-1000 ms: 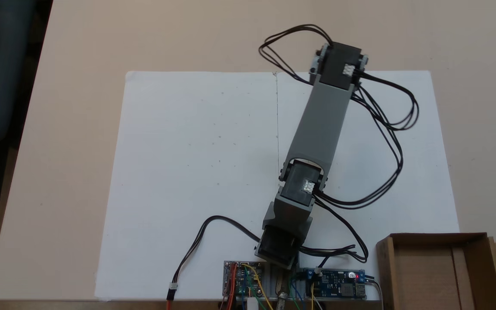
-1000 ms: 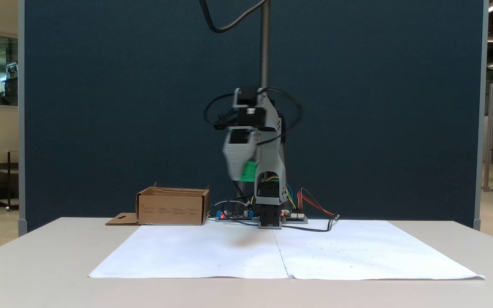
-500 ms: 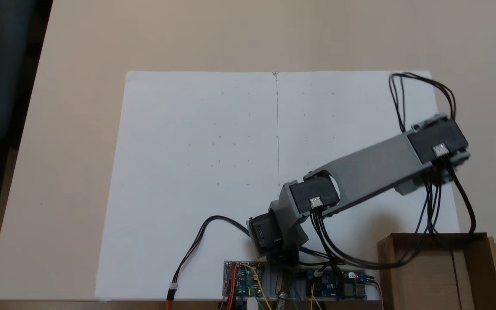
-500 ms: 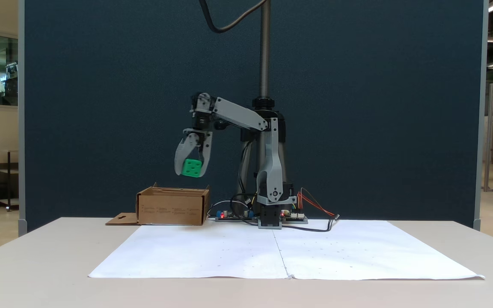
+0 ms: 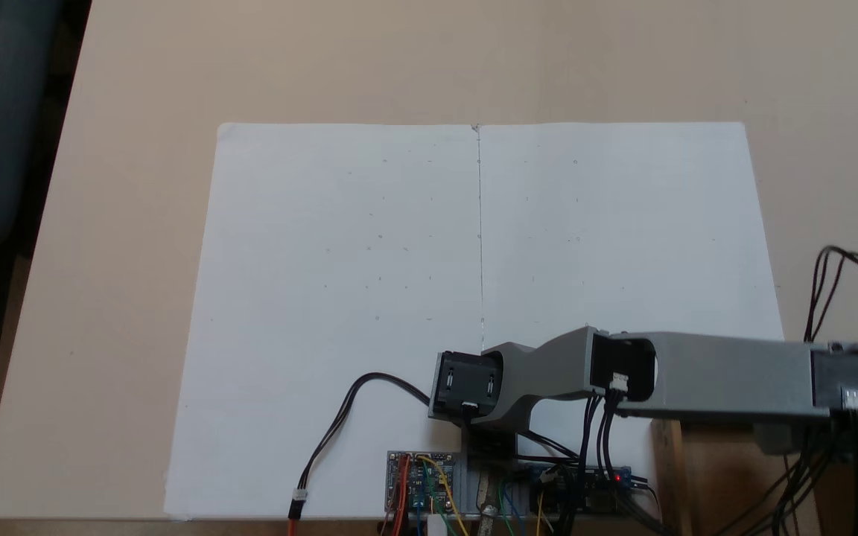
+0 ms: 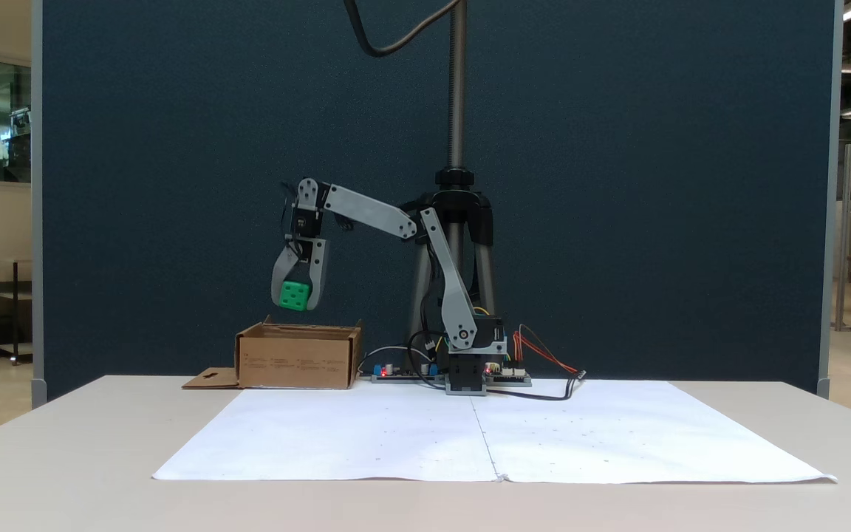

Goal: Grasp a green dice and put it in the bin.

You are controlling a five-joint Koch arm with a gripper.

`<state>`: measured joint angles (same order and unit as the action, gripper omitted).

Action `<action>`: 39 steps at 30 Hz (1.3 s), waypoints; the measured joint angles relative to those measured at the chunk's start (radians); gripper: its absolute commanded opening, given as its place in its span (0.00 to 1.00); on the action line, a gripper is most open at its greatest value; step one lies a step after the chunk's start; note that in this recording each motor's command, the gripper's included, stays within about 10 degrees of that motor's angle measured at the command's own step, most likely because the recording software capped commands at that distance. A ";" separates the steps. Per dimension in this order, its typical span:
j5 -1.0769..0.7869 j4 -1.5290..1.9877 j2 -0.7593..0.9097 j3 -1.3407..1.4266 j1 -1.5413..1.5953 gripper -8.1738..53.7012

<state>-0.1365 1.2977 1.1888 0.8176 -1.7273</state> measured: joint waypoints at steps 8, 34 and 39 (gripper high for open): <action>-0.067 0.000 -0.037 -0.020 -0.098 0.32; -0.008 -0.101 0.026 -0.020 0.032 0.78; 0.118 -0.101 0.176 -0.021 0.299 0.80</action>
<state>-0.0184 1.1965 1.3652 0.7961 -1.4281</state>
